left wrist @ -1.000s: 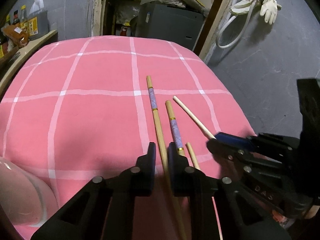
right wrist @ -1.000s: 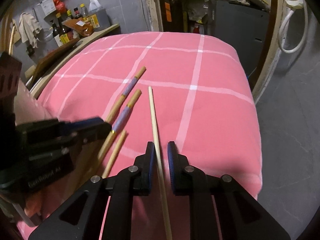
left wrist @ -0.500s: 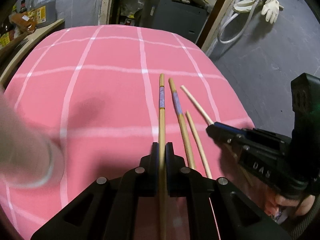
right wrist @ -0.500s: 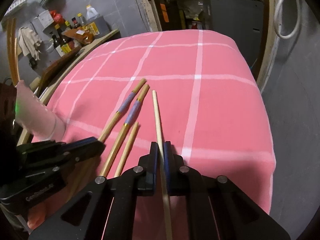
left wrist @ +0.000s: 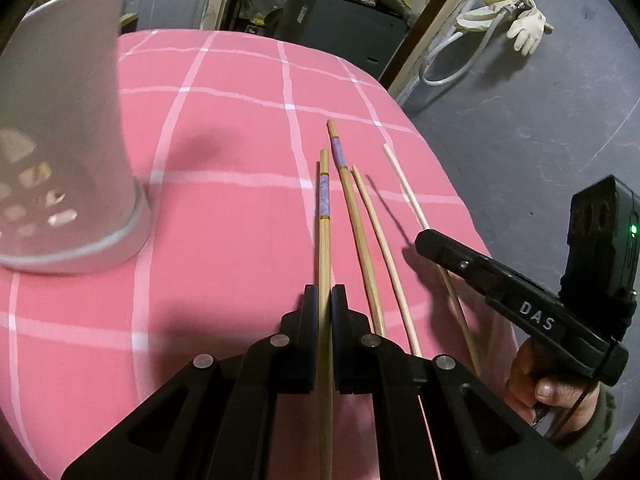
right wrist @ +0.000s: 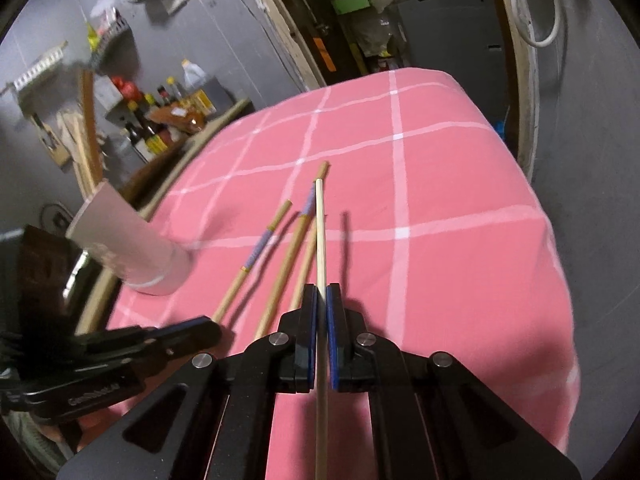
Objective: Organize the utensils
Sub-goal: 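Lift both held chopsticks upright and carry them over the white caddy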
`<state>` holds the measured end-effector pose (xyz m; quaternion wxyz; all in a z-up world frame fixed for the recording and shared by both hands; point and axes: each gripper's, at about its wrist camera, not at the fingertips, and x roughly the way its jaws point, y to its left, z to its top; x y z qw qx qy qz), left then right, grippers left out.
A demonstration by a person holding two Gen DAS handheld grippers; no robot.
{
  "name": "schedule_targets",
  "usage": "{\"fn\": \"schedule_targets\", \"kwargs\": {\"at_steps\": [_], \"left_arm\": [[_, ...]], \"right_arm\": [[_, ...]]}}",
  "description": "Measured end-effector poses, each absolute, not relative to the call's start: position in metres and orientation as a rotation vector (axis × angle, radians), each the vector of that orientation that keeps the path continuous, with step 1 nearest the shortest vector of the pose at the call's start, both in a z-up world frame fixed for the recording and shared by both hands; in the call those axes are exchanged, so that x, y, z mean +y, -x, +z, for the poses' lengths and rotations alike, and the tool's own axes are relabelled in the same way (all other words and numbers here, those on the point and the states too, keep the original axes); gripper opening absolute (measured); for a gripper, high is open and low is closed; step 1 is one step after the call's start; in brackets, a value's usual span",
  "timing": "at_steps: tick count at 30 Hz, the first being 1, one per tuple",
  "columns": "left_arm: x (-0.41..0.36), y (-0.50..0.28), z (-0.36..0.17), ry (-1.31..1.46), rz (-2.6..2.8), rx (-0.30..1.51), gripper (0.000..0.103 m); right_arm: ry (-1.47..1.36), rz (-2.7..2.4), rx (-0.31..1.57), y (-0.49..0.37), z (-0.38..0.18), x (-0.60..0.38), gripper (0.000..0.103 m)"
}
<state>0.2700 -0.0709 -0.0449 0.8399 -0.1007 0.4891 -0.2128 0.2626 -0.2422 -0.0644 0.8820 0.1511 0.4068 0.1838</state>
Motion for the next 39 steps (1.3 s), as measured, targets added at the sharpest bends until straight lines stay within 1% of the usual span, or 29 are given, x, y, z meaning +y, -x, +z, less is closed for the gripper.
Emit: {"fn": "schedule_targets", "kwargs": {"at_steps": [5,11,15,20,28,32,39], "left_arm": [[-0.071,-0.268,-0.048,0.191,-0.423,1.056,0.004],[-0.067,-0.257,-0.038,0.206,-0.458,0.984,0.004],[-0.062,-0.239,-0.026,0.177,-0.444,0.878,0.004],[-0.054,-0.216,-0.007,0.186,-0.416,0.737,0.004],[-0.036,-0.183,0.032,0.195,-0.406,0.466,0.004],[-0.024,-0.179,0.051,0.202,-0.379,0.384,0.004],[0.021,-0.186,0.085,0.251,-0.323,0.227,0.004]], "right_arm": [[-0.331,0.382,0.815,-0.253,-0.06,-0.242,0.003],[-0.325,0.374,0.772,-0.243,-0.054,-0.243,0.003],[-0.318,0.39,0.71,-0.233,-0.044,-0.237,0.003],[-0.292,0.415,0.555,-0.215,-0.024,-0.221,0.003],[-0.259,0.501,0.243,-0.19,0.016,-0.192,0.003],[-0.263,0.527,0.17,-0.194,0.033,-0.177,0.003],[-0.309,0.609,0.053,-0.213,0.06,-0.146,0.003]]}}
